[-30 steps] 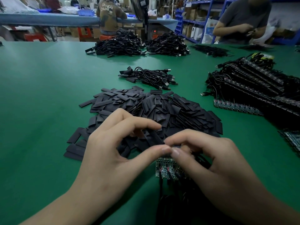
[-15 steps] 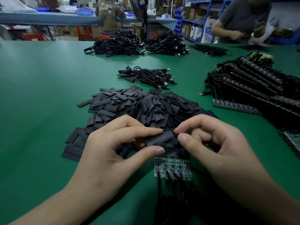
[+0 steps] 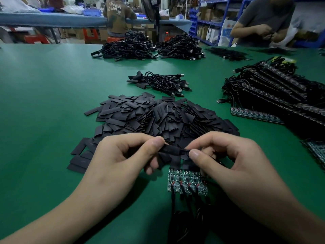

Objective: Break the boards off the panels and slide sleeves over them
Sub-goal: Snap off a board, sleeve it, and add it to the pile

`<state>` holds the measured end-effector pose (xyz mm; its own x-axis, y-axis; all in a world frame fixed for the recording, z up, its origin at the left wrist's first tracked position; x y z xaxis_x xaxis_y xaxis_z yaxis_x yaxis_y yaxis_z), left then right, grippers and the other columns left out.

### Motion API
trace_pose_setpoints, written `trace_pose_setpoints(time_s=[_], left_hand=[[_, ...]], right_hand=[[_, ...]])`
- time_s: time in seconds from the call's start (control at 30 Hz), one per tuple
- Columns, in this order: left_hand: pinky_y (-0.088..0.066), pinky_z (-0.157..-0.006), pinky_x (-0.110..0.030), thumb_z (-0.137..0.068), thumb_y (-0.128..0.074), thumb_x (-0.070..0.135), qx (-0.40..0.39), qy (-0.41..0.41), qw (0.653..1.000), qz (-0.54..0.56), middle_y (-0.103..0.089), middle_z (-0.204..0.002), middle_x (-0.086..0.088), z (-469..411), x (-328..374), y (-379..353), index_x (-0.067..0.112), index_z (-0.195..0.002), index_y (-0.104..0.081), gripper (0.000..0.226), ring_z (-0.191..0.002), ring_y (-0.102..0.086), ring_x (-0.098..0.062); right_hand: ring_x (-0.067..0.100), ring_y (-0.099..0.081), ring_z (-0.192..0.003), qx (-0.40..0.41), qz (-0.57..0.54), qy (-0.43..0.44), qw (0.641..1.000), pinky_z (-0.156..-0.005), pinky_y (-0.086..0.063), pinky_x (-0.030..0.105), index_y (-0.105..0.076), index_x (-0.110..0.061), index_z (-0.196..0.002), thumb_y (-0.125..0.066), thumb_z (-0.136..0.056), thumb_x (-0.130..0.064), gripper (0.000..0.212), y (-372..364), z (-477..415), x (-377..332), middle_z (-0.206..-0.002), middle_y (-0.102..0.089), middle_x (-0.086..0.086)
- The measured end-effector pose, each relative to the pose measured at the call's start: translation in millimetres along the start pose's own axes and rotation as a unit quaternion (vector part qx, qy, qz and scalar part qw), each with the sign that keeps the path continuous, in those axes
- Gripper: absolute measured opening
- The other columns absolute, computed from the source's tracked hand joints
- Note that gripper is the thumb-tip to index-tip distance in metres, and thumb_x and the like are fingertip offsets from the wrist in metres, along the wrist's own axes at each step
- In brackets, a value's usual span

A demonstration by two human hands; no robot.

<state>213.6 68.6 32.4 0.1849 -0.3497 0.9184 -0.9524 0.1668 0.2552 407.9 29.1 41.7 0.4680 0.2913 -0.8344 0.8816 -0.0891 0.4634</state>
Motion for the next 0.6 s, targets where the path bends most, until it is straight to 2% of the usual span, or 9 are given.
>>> trace_pose_setpoints(time_s=[0.07, 0.13, 0.23, 0.33, 0.4, 0.47, 0.5, 0.57, 0.6], left_hand=[[-0.04, -0.053, -0.006, -0.091, -0.066, 0.042, 0.002, 0.015, 1.0, 0.01, -0.061, -0.053, 0.0, -1.1, 1.0, 0.0, 0.015, -0.063, -0.069, 0.039, -0.047, -0.052, -0.001], [-0.037, -0.05, -0.005, -0.091, -0.06, 0.04, 0.009, 0.031, 0.999, 0.023, -0.059, -0.049, 0.0, -1.5, 1.4, 1.0, 0.014, -0.057, -0.066, 0.044, -0.044, -0.049, 0.001], [-0.036, -0.049, -0.004, -0.091, -0.059, 0.041, 0.009, 0.041, 0.999, 0.03, -0.058, -0.048, 0.0, -1.8, 0.8, 1.4, 0.013, -0.056, -0.066, 0.046, -0.043, -0.048, 0.002], [-0.038, -0.052, -0.004, -0.09, -0.06, 0.042, -0.004, 0.036, 0.999, 0.038, -0.063, -0.053, 0.002, -1.7, 0.6, 0.1, 0.015, -0.062, -0.071, 0.04, -0.047, -0.052, 0.001], [-0.041, -0.055, -0.005, -0.089, -0.064, 0.047, -0.01, 0.02, 0.999, 0.031, -0.069, -0.063, 0.004, -0.1, -0.7, -0.6, 0.023, -0.079, -0.079, 0.029, -0.052, -0.055, 0.002], [-0.043, -0.06, -0.006, -0.089, -0.063, 0.051, -0.003, -0.019, 0.999, -0.04, -0.072, -0.073, 0.014, 2.4, -0.7, 1.0, 0.031, -0.095, -0.079, 0.026, -0.064, -0.062, 0.004], [-0.046, -0.066, -0.008, -0.09, -0.062, 0.053, -0.002, -0.05, 0.992, -0.112, -0.071, -0.079, 0.019, 3.6, 1.1, 1.6, 0.034, -0.1, -0.077, 0.026, -0.073, -0.065, 0.003], [-0.049, -0.078, -0.021, -0.088, -0.055, 0.066, -0.042, -0.112, 0.952, -0.282, -0.064, -0.085, 0.022, 6.9, 7.6, -5.0, 0.038, -0.104, -0.075, 0.037, -0.087, -0.06, -0.002], [-0.049, -0.08, -0.027, -0.087, -0.048, 0.075, -0.069, -0.131, 0.928, -0.343, -0.059, -0.085, 0.022, 8.9, 9.5, -9.5, 0.04, -0.104, -0.074, 0.047, -0.088, -0.055, -0.002]], right_hand=[[0.011, -0.061, -0.066, -0.001, 0.003, -0.002, 1.0, -0.063, -0.051, 0.028, -0.075, -0.033, -0.087, -0.069, -0.084, -0.037, 0.008, 0.9, -0.8, 0.6, -0.07, -0.066, -0.006], [0.007, -0.064, -0.07, -0.007, 0.019, 0.0, 1.0, -0.063, -0.05, 0.017, -0.075, -0.032, -0.085, -0.069, -0.084, -0.037, 0.007, 2.2, -1.5, 0.0, -0.074, -0.07, -0.01], [0.005, -0.063, -0.071, -0.013, 0.046, -0.007, 0.999, -0.065, -0.049, 0.015, -0.074, -0.034, -0.084, -0.069, -0.082, -0.038, 0.007, 3.2, -1.9, -0.3, -0.074, -0.069, -0.013], [0.006, -0.06, -0.064, -0.017, 0.049, -0.012, 0.999, -0.061, -0.047, 0.018, -0.074, -0.035, -0.083, -0.07, -0.083, -0.034, 0.004, 3.9, -3.4, -1.2, -0.069, -0.067, -0.011], [0.008, -0.058, -0.06, -0.012, 0.039, -0.021, 0.999, -0.058, -0.047, 0.02, -0.075, -0.034, -0.082, -0.072, -0.083, -0.031, 0.005, 9.8, -6.6, -3.0, -0.066, -0.067, -0.009], [0.009, -0.062, -0.06, 0.02, 0.055, -0.018, 0.998, -0.059, -0.05, 0.023, -0.076, -0.033, -0.083, -0.072, -0.082, -0.031, 0.005, 26.6, -14.5, -8.7, -0.067, -0.069, -0.006], [0.009, -0.065, -0.06, 0.041, 0.081, -0.007, 0.996, -0.059, -0.054, 0.026, -0.077, -0.032, -0.083, -0.071, -0.082, -0.033, 0.006, 38.0, -20.8, -13.8, -0.068, -0.07, -0.006], [0.006, -0.067, -0.064, 0.073, 0.177, 0.031, 0.981, -0.062, -0.057, 0.029, -0.077, -0.032, -0.084, -0.069, -0.083, -0.038, 0.01, 59.6, -39.6, -28.0, -0.07, -0.071, -0.009], [0.005, -0.066, -0.067, 0.083, 0.233, 0.056, 0.967, -0.065, -0.056, 0.028, -0.076, -0.033, -0.086, -0.068, -0.085, -0.039, 0.01, 67.8, -52.6, -36.4, -0.07, -0.07, -0.011]])
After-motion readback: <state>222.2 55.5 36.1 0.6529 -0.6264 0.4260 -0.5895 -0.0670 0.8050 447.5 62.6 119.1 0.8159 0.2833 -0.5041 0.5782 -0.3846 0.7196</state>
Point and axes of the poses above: each hand's wrist, its own z-axis away from the middle knuckle, its own y-axis out of the back of the hand, x = y × z, the point moved 5 cm from there along -z, towards the middle knuckle
